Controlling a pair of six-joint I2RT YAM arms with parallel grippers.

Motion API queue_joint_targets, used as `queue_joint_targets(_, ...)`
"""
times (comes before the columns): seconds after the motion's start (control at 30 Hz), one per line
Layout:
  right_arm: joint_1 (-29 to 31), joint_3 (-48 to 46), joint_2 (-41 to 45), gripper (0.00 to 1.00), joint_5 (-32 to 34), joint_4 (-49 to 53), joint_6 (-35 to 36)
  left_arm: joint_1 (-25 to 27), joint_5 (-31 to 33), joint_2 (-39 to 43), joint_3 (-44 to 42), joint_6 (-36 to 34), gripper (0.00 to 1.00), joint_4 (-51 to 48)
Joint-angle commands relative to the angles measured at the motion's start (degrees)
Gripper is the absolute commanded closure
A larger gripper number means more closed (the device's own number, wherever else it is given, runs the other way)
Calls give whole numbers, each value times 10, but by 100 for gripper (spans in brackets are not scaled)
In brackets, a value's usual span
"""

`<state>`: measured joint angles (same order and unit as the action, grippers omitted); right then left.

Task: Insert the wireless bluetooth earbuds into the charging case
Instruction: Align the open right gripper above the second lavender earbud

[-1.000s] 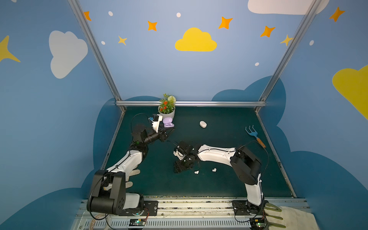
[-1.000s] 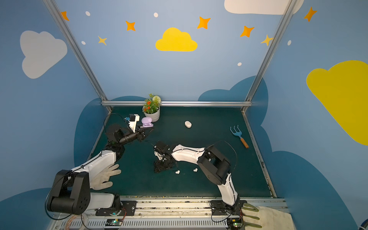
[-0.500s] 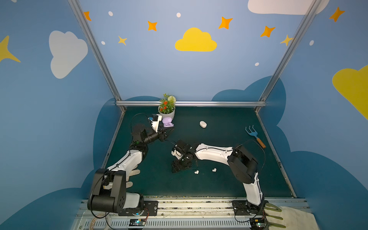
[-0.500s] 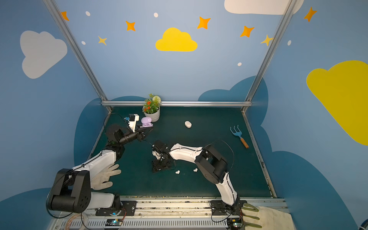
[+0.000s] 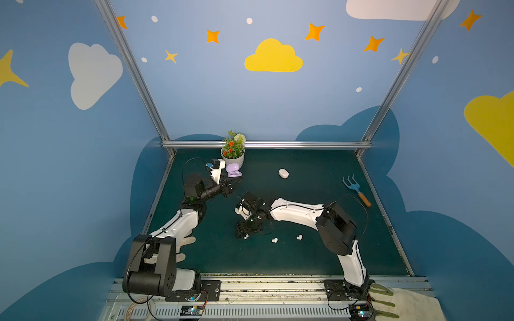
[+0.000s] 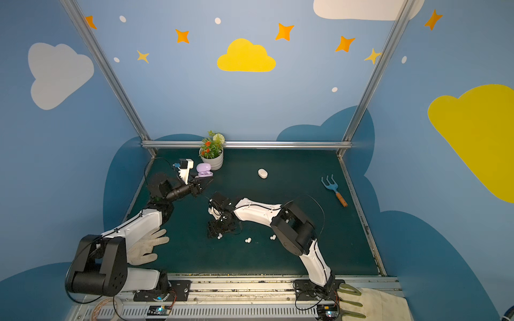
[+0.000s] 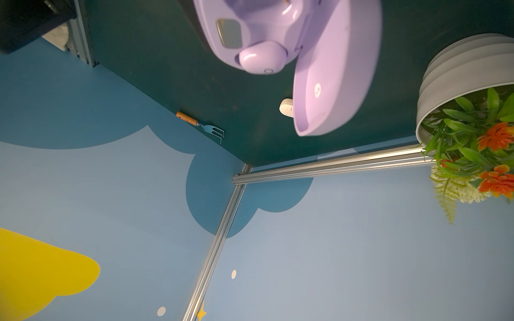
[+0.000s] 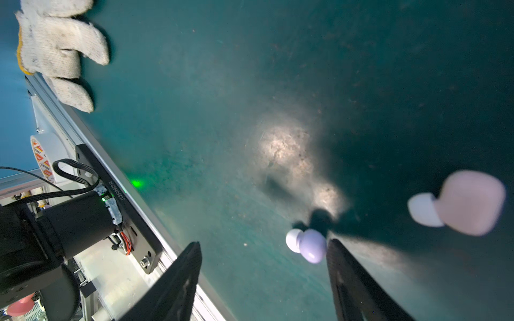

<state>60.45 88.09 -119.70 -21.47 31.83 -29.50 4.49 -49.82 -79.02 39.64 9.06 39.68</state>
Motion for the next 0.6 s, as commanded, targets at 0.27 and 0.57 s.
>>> queue_joint_targets(0.27,14,-4,9,30,9,30,3,-3,-9,-5,16,6,79,19)
queue_joint_targets(0.57,11,18,-17,30,45,60,-32,-15,-7,-28,24,5,79,21)
